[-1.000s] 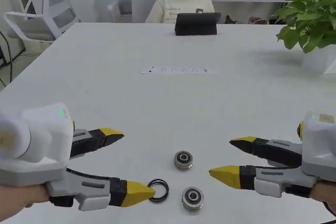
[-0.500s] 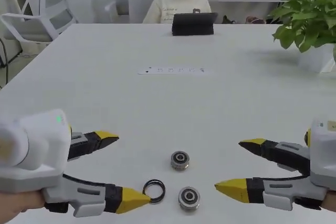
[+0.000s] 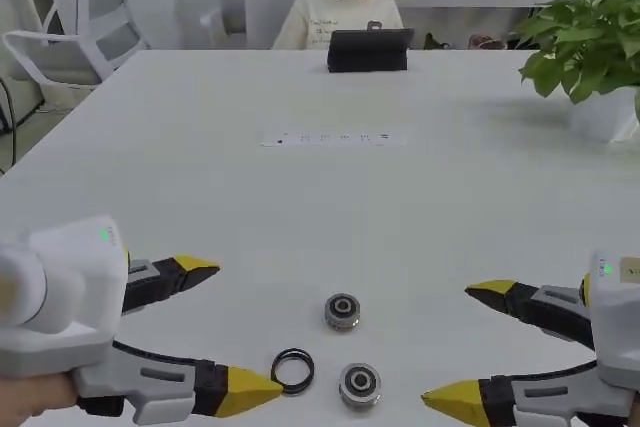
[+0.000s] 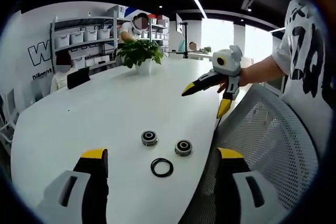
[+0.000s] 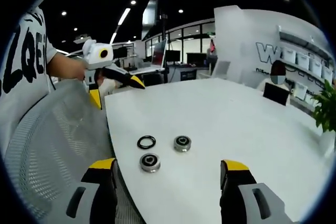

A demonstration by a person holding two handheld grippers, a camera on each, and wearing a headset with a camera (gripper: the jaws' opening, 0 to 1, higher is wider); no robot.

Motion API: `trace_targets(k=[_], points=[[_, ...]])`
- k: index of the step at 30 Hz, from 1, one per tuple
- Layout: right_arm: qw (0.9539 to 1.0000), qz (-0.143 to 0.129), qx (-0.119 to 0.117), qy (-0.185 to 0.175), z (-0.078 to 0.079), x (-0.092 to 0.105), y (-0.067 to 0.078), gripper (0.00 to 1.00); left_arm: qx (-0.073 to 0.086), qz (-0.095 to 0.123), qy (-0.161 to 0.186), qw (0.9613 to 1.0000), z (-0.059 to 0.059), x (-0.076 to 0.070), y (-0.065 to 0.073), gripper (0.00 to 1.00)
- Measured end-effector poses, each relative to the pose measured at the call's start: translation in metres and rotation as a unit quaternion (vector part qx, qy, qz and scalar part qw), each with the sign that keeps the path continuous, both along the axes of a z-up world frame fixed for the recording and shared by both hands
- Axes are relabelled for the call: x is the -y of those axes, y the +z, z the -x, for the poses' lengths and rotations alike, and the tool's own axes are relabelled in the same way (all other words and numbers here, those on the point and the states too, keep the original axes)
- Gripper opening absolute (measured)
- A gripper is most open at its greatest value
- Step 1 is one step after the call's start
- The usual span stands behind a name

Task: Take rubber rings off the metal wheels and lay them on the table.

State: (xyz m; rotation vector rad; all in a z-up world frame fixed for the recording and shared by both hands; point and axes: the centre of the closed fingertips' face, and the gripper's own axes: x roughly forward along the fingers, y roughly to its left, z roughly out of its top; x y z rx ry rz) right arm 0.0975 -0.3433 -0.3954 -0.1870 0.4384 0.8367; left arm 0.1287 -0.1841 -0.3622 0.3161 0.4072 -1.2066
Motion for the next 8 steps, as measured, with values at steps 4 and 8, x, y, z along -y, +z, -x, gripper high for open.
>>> trace_targets(k=[4,8], points=[[1.0000,0.001,0.002,-0.002,-0.0010,0.0018,0.0008,0.80,0.000,0.001,0.002,1.0000,-0.0009,-0.0006,0.0013,0.82],[1.0000,0.003,0.004,-0.003,-0.0012,0.0027,0.0015,0.80,0.001,0.000,0.001,1.0000,-0.0011,-0.0009,0.0016,0.82]])
